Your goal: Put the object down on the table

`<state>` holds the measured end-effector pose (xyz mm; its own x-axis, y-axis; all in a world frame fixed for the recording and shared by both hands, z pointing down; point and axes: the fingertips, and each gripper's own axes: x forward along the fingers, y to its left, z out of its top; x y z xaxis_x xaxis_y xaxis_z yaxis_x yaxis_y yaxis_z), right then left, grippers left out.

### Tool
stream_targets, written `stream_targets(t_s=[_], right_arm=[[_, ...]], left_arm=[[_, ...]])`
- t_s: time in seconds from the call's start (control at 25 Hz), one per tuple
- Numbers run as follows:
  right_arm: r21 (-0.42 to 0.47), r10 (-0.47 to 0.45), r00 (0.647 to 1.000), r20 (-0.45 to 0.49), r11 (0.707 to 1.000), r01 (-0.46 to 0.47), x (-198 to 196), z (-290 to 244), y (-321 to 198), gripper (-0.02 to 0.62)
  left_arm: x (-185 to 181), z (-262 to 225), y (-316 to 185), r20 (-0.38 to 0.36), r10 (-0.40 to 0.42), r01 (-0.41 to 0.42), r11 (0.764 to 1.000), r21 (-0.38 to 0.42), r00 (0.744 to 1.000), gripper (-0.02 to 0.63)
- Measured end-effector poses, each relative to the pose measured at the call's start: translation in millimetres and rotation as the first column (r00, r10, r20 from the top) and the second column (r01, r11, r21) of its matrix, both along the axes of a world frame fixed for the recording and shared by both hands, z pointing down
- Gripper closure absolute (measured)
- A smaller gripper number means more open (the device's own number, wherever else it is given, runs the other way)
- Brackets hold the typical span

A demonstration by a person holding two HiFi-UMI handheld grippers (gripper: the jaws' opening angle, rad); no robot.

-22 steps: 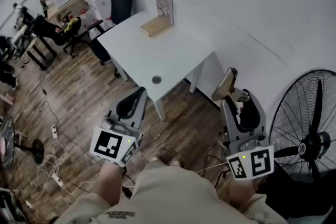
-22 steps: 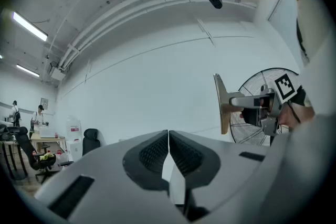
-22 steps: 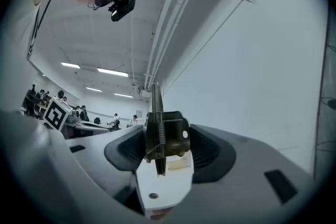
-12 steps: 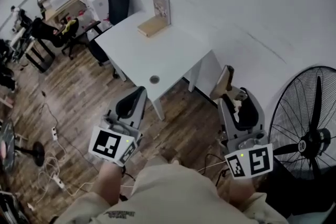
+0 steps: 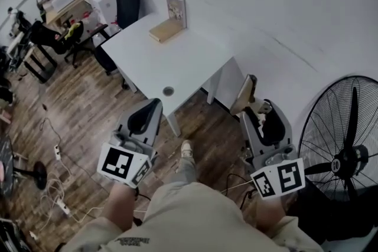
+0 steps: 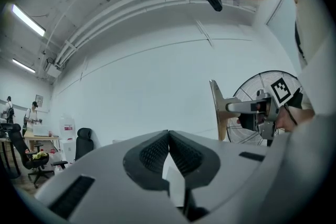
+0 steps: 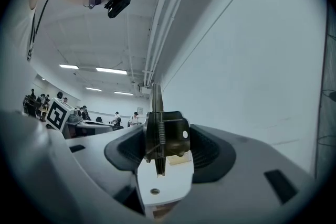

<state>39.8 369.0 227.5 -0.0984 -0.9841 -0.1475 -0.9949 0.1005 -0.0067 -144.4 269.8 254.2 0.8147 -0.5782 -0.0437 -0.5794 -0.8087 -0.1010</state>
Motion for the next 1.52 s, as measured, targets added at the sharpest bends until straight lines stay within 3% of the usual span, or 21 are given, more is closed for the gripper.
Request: stream_targets(t_s=[0.2,0.84,1.28,1.52], right_arm=[[-0.041,0.032,0.999,-0.014,0.999,-0.032,19.5,9.4,-22.1,0.346],[-0.156,0.015,0.996,0.087,0.988,-0.001,59.7,42.6,-139.6,0.345],[-0.332,-0.014,0.979,0.204,0.940,0.083,91.7,89.8,-317.7,0.345],[-0.430,-0.062,0.968,0.243,0.888,0.164,88.8,128.9,-429.3,0.345]], left_arm=[[18.4,0.8,-21.6,0.009,0.008,-0.008,1.000,0.001,1.000,0.584],[67.8,25.2,-129.6,0.033,0.060,-0.058,0.997,-0.050,0.998,0.584],[101.3,54.8,-282.9,0.068,0.059,-0.049,0.990,-0.131,0.996,0.584],[107.4,91.0,-381.5,0.087,0.040,-0.021,0.979,-0.205,0.995,0.584]])
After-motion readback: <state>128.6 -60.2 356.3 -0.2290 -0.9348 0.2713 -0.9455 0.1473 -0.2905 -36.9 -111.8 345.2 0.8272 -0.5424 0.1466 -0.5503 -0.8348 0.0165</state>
